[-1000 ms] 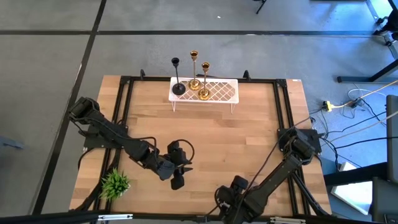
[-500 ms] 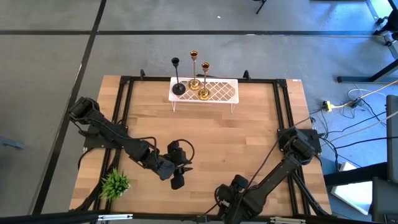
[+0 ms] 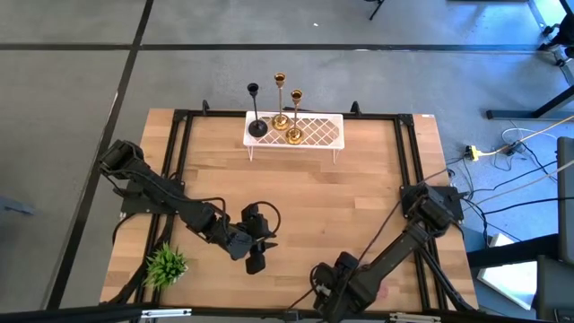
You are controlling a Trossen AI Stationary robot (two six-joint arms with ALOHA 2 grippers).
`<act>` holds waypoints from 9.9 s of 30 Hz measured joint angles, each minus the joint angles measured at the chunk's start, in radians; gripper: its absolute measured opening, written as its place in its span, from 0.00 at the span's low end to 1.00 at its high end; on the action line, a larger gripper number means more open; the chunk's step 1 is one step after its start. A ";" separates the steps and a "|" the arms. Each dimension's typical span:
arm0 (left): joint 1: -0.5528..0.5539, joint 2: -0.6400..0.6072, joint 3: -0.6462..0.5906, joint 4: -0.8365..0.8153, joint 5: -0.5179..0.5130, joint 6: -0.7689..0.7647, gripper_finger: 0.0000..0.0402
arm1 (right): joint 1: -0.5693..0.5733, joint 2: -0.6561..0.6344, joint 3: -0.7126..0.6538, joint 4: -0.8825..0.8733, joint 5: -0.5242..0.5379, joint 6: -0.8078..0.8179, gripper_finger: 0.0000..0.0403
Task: Pick & Place candle stick holders
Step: Put the blue patterned scented candle on the shelf
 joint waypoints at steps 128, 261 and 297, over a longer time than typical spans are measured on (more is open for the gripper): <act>0.537 -0.257 0.000 -0.285 -0.291 -0.322 0.28 | -1.323 -0.781 -0.292 0.122 -0.366 -1.547 0.73; 0.545 -0.257 0.000 -0.304 -0.261 -0.237 0.28 | -1.358 -0.409 0.049 -0.096 -0.156 -1.426 0.84; 0.513 -0.260 0.000 -0.305 -0.242 -0.155 0.28 | -1.387 -0.644 0.044 -0.417 -0.138 -1.171 0.83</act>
